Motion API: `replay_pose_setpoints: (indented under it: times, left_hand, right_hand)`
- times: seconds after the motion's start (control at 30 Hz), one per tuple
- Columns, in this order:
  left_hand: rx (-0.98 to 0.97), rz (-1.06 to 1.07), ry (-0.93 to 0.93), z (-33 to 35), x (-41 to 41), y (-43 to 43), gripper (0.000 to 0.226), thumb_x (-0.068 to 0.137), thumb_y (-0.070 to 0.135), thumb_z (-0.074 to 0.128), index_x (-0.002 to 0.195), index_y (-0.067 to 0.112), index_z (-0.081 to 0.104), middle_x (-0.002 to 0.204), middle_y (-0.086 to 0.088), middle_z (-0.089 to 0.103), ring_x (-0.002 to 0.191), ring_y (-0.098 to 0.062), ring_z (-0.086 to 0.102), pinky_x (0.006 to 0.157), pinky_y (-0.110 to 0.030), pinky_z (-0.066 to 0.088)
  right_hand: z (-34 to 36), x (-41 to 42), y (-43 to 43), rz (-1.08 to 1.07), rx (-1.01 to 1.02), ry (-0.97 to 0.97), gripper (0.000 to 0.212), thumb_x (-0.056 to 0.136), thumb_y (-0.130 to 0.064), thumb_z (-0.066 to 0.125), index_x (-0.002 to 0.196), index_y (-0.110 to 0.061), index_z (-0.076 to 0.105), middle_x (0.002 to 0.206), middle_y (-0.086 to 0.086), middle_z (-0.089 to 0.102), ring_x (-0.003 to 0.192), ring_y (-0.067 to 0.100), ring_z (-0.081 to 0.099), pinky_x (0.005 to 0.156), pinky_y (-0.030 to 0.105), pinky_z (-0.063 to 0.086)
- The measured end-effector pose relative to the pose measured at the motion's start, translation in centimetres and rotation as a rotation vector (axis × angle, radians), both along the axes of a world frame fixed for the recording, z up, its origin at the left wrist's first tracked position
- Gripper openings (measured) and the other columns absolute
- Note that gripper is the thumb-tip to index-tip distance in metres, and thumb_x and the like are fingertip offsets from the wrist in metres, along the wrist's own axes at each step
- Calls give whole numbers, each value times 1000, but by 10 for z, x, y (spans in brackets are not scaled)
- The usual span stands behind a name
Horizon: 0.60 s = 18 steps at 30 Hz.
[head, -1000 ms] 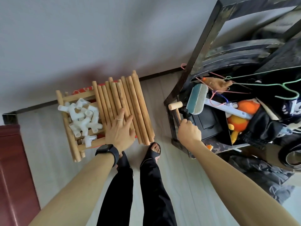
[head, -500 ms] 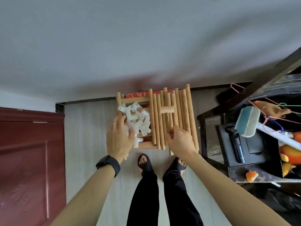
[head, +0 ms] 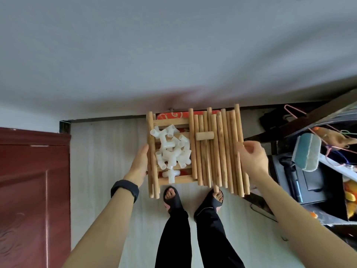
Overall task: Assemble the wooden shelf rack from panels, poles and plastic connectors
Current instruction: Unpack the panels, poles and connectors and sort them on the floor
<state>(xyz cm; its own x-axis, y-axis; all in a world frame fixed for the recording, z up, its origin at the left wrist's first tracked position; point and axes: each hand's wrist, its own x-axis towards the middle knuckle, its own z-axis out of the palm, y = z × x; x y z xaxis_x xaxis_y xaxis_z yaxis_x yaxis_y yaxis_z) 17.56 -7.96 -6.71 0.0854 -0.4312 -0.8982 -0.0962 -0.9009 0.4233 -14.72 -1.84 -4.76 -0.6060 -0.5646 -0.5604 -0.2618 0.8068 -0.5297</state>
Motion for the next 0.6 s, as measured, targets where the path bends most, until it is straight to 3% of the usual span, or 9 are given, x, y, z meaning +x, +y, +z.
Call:
replay_pose_setpoints:
  times: [0.1,0.17,0.23,0.3,0.47,0.6]
  left_hand:
    - [80,77,73,-7,10,-12,33,97,65,46,107,38,63,113,4,66,111,-23,60,103,-54,45]
    - [122,85,108,-14,16,-19,40,95,67,47,114,35,63,119,2,64,113,-25,58,101,-55,44]
    - [158,73,150,-20,19,-26,49,94,70,45,121,34,61,123,1,63,112,-25,58,90,-52,45]
    - [174,42,164,-26,22,-29,52,90,73,46,121,34,63,125,-1,63,113,-27,59,83,-51,47]
    - [172,23,131,-42,18,-27,61,82,75,57,124,33,67,125,-4,67,116,-33,60,95,-60,47]
    - [153,38,69,-44,14,-22,59,76,79,60,110,34,75,114,-2,74,112,-33,63,95,-61,47]
  right_hand:
    - [-12,-32,-18,-172,138,-306,69,94,-55,61,152,-27,38,148,2,47,132,26,46,109,50,38]
    - [-26,-49,-25,-179,265,-512,64,94,-61,58,149,-29,44,151,-2,46,141,29,39,119,58,26]
    - [-37,-60,-29,-163,330,-667,56,91,-65,59,132,-27,59,140,2,58,129,31,52,112,59,36]
    - [-44,-67,-33,-165,320,-729,56,89,-67,61,127,-27,64,132,7,63,120,34,58,103,56,46]
    - [-53,-75,-33,-158,301,-768,64,83,-70,64,129,-24,62,132,7,62,120,35,59,103,56,47]
    - [-52,-74,-28,-155,303,-787,69,77,-67,71,127,-21,62,130,7,62,120,34,59,102,56,49]
